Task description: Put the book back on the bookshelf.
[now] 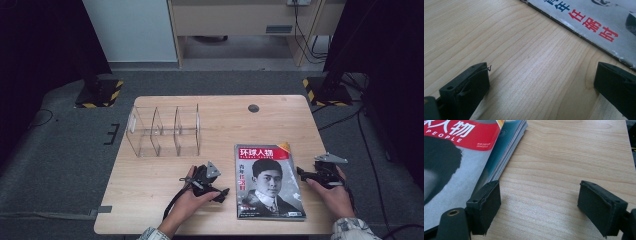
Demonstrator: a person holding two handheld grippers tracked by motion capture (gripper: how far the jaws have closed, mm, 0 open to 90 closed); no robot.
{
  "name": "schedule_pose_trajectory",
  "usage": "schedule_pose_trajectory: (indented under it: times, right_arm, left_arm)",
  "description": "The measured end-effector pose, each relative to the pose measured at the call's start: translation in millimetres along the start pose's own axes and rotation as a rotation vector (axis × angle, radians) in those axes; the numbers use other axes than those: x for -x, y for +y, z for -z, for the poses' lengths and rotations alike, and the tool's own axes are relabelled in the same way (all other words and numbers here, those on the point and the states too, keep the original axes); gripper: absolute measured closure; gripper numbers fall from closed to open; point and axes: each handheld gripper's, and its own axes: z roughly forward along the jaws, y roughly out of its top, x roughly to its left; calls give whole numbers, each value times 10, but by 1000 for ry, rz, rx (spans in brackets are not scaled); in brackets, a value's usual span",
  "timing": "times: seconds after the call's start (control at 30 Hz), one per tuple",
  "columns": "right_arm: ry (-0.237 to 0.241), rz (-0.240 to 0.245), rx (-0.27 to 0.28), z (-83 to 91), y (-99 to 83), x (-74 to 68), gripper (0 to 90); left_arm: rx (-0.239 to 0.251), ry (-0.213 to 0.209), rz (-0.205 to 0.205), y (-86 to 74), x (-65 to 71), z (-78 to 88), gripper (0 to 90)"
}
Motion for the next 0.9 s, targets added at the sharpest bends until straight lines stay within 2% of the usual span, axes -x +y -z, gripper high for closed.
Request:
schedule_pose_trajectory:
  times: [0.2,0.37,0.53,0.6,0.73,0.9]
  right_arm:
    - [5,3,-3,-3,1,-4,162]
    - [25,-8,-2,2,5,-12,128]
    - [47,-2,54,74,74,-32,95]
    - [78,19,72,109,108,-74,88]
    - [99,46,73,109,132,-132,118]
    - [141,80,53,81,183,-246,131]
  left_arm:
    - [2,1,2,23,46,-15,1]
    - [23,-5,-6,49,99,-1,43]
    - [50,-20,-5,82,148,24,51]
    - [53,-23,-8,90,171,27,70]
    - [70,-34,-27,109,236,38,106]
    - [72,-58,-65,133,366,32,140]
